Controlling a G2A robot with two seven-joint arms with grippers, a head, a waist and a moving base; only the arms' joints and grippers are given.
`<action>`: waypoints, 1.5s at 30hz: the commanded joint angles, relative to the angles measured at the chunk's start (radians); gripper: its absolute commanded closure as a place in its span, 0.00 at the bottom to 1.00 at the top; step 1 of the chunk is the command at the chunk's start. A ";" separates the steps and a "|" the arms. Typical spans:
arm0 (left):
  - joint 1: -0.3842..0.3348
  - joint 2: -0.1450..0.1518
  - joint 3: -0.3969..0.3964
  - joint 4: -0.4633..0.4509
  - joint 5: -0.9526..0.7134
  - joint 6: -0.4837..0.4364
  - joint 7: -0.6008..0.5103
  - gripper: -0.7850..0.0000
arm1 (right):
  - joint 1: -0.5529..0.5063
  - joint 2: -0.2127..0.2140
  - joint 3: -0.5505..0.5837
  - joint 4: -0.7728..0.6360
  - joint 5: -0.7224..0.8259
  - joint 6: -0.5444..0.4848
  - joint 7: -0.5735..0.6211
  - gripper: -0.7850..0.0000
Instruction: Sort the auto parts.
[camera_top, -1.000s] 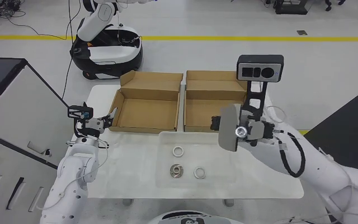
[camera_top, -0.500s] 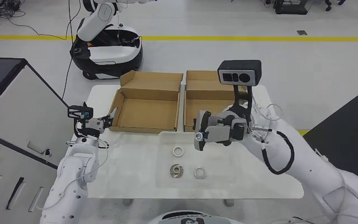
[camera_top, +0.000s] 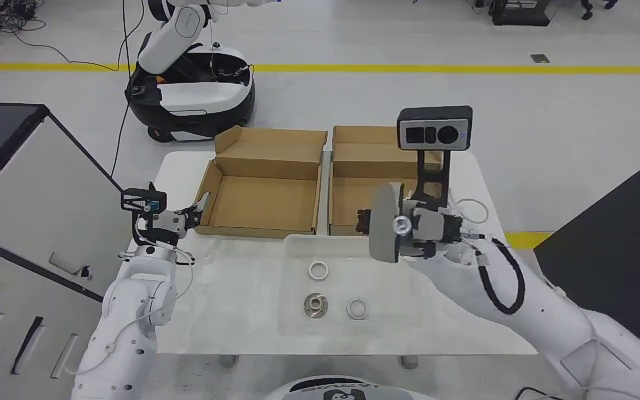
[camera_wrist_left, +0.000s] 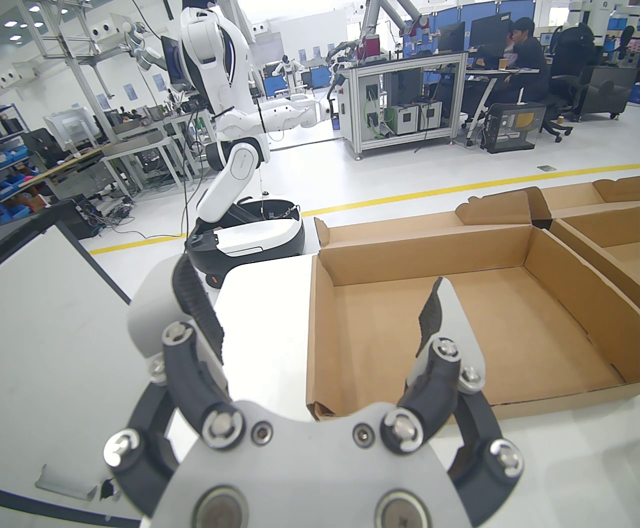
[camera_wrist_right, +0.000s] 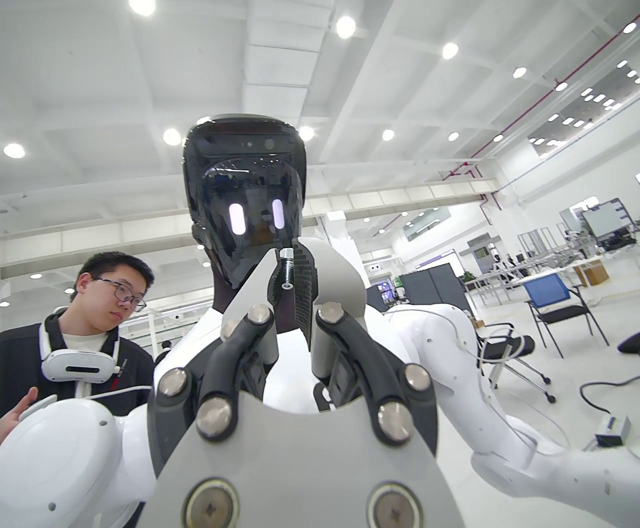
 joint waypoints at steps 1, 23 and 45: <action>0.000 0.000 0.000 0.000 0.000 0.000 0.000 0.00 | -0.004 -0.008 0.004 0.002 0.017 -0.004 0.010 1.00; 0.000 0.000 0.000 0.000 0.000 0.000 0.000 0.00 | -0.041 -0.069 0.052 0.004 -0.223 0.112 -0.032 1.00; 0.000 0.000 0.000 0.000 0.000 0.000 0.000 0.00 | -0.084 -0.115 0.089 0.012 -0.026 0.045 0.061 1.00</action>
